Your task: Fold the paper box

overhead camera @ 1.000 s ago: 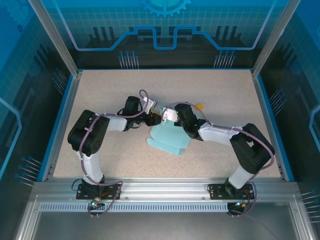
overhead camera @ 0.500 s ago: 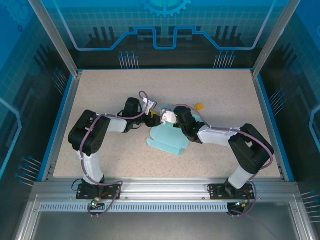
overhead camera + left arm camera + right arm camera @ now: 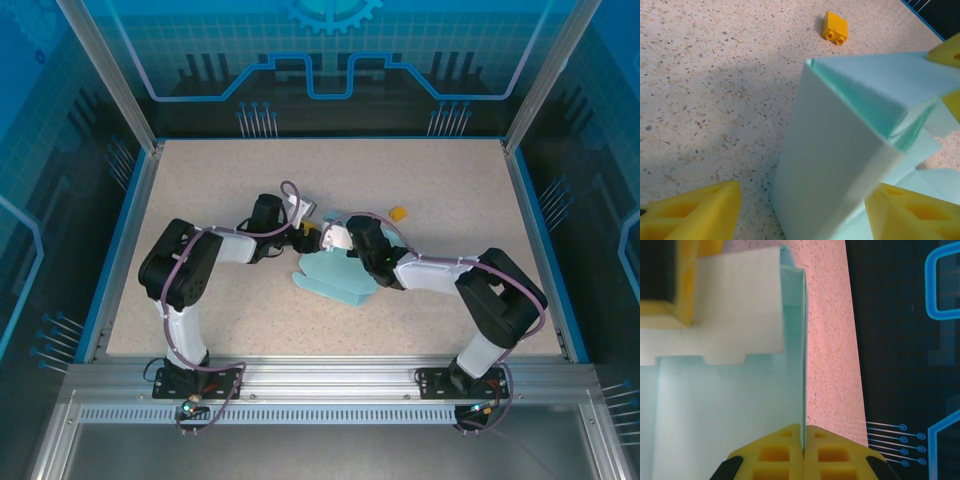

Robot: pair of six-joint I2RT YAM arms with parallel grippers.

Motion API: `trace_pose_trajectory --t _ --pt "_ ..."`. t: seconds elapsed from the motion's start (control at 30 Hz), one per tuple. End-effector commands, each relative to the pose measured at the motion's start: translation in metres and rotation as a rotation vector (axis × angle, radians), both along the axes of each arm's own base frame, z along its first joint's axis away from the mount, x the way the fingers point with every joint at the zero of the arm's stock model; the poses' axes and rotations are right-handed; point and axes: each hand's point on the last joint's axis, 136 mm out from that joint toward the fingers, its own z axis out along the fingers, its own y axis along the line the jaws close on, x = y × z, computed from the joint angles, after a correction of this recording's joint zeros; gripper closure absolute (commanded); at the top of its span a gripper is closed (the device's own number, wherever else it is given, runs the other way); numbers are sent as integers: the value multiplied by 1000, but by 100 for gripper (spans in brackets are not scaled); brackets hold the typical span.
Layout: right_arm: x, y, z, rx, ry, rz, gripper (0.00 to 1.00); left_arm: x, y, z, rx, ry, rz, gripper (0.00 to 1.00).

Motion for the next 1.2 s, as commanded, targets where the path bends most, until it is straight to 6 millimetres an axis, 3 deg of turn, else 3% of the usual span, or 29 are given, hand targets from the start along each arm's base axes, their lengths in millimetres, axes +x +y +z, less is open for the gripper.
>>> trace_pose_trajectory --t 0.0,0.3,0.47,0.67,1.17 --pt "-25 10 -29 -41 107 84 100 12 -7 7 13 -24 16 34" --pt "-25 7 -18 -25 108 67 100 14 -6 2 72 -41 54 44" --pt "-21 6 -14 -28 99 53 100 9 3 0 123 -72 77 47" --pt "-18 5 -10 -31 84 44 100 8 16 -3 168 -78 132 58" --pt "-24 5 4 10 78 34 100 33 51 -5 308 -137 413 76"
